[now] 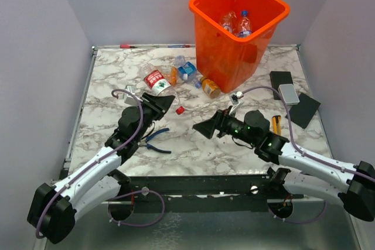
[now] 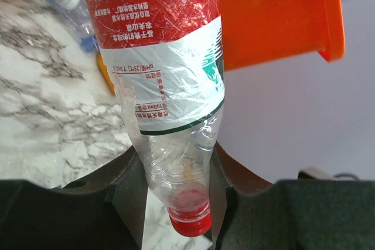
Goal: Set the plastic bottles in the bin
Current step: Pick up the plastic bottle at the center of the board, then place the plastic bottle in the trash bin.
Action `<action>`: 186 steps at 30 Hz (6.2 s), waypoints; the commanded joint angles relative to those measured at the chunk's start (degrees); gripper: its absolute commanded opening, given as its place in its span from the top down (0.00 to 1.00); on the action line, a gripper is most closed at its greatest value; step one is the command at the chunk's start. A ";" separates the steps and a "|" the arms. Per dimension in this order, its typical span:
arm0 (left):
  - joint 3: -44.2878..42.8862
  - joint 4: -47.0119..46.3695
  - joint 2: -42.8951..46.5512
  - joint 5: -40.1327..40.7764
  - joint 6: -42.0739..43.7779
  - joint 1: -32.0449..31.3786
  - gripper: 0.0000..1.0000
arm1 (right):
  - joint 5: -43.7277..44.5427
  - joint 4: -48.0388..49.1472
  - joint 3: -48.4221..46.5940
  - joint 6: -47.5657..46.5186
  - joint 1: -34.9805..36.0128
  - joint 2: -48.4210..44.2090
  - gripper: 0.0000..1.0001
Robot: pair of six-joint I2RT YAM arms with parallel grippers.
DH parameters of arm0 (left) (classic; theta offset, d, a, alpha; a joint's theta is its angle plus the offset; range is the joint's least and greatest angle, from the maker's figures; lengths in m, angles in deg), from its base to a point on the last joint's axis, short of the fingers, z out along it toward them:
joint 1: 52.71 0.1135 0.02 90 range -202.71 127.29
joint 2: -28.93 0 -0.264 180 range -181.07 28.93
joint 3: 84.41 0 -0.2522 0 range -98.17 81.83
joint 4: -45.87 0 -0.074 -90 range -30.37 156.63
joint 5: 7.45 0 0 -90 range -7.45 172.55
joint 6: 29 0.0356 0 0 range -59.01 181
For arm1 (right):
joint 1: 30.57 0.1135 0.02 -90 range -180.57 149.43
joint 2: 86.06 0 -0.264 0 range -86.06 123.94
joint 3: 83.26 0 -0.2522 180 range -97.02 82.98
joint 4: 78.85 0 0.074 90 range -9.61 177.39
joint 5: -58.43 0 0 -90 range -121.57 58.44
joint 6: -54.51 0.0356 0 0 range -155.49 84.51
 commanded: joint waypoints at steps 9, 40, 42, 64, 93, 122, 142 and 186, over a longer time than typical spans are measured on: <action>1.54 -3.83 7.24 0.77 -1.49 -3.67 0.73 | 3.68 13.24 -12.90 -2.13 2.35 16.94 0.07; -4.29 7.30 9.14 -1.53 10.56 -3.80 0.01 | 1.37 8.75 -12.40 -4.53 2.76 14.63 1.00; -7.91 12.82 10.45 1.68 16.28 -3.84 0.01 | 4.94 0.96 -11.36 -5.30 2.69 8.84 1.00; -32.76 42.59 0.27 -26.82 111.92 -13.91 0.01 | -4.93 -74.74 -51.79 -18.49 2.58 6.31 1.00; -30.92 44.13 -5.03 -0.22 123.86 -33.88 0.46 | -15.57 -76.20 -56.65 -23.76 2.58 8.23 1.00; -6.75 -4.71 1.69 -16.84 43.23 -33.91 0.67 | 16.94 -25.96 -28.12 -16.52 2.58 -21.89 0.00; -3.30 -0.85 4.62 -12.34 37.45 -33.87 0.67 | 3.23 -17.15 -27.90 -14.49 2.58 -4.00 0.01; -10.60 24.51 25.65 43.71 44.81 -33.89 0.01 | 53.17 -4.48 -75.25 -60.25 1.43 18.64 1.00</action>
